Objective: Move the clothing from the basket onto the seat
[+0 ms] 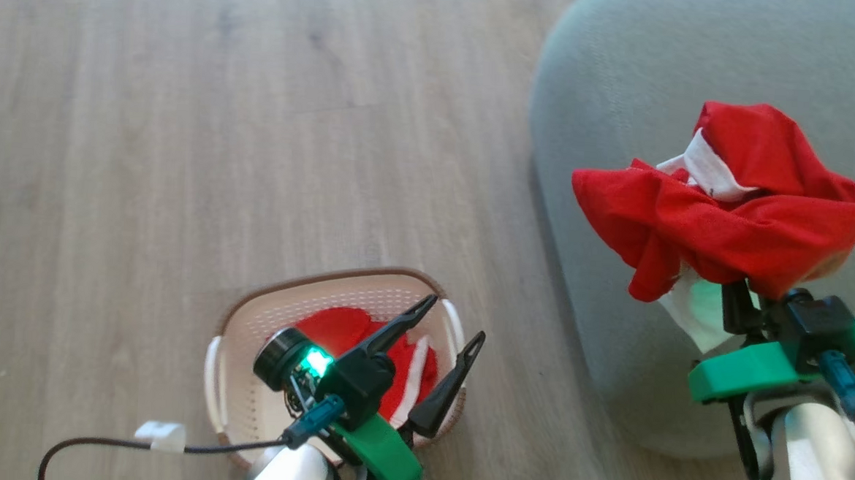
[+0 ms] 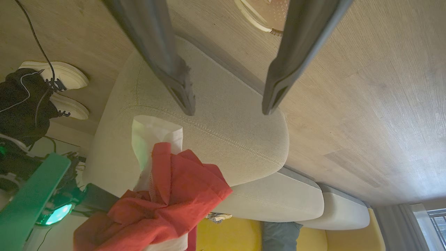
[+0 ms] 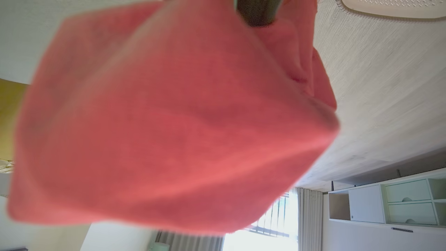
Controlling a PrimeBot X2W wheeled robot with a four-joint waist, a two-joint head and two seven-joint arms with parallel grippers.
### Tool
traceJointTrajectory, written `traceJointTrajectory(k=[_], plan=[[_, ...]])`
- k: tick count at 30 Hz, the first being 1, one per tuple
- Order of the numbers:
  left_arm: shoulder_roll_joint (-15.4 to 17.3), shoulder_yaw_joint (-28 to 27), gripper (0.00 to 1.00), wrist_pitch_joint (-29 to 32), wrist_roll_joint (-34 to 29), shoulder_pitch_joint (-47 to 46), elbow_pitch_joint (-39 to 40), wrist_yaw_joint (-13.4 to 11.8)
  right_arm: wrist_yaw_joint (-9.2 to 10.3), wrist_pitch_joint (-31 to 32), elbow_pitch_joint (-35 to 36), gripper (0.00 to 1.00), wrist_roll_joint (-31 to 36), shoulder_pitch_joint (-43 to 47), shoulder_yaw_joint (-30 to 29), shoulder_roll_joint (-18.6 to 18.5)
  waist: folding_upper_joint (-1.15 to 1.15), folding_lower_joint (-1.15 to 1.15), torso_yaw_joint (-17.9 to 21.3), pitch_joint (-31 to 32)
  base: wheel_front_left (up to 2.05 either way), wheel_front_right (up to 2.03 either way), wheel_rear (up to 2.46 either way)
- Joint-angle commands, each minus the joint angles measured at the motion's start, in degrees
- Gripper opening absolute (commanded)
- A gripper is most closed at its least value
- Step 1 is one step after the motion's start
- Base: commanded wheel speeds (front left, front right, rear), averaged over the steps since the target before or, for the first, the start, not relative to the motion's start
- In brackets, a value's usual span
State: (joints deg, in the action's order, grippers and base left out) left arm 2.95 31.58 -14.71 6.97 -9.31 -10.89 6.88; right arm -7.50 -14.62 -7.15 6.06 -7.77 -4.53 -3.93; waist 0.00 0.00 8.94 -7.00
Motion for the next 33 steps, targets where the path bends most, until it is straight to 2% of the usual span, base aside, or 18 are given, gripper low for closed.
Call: traceJointTrajectory(k=[1, 7, 16, 26, 33], plan=[[-0.07, -1.21, 1.00, -0.29, -0.09, -2.43, 2.21, 0.03, 0.01, -0.38, 2.62, 0.00, 0.50, -2.53, 0.61, -0.59, 0.00, 0.00, 3.65, -1.32, 0.00, 0.00, 0.00], [-0.07, 0.35, 1.00, -0.29, -0.80, -3.19, 1.75, 0.11, 0.01, -0.38, 3.25, 0.00, 0.51, -1.17, -1.56, -0.26, 0.00, 0.00, 8.49, -1.91, 0.00, 0.00, 0.00], [-0.07, 1.80, 1.00, -0.29, -0.29, -3.16, 2.53, -0.48, 0.01, -0.38, 4.35, 0.00, -0.19, 1.11, -5.95, 0.42, 0.00, 0.00, 12.05, -2.03, 0.00, 0.00, 0.00], [-0.07, 3.22, 1.00, -0.29, -0.24, -4.04, 3.17, -0.65, 0.01, -0.38, 6.03, 0.00, 0.46, -0.30, -8.26, -0.04, 0.00, 0.00, 10.74, -2.82, 0.00, 0.00, 0.00], [-0.07, 3.46, 1.00, -0.29, -1.39, -5.65, 3.53, -0.52, 0.01, -0.38, 7.08, 0.00, -0.23, -5.27, -11.56, -4.32, 0.00, 0.00, 8.34, -6.93, 0.00, 0.00, 0.00]])
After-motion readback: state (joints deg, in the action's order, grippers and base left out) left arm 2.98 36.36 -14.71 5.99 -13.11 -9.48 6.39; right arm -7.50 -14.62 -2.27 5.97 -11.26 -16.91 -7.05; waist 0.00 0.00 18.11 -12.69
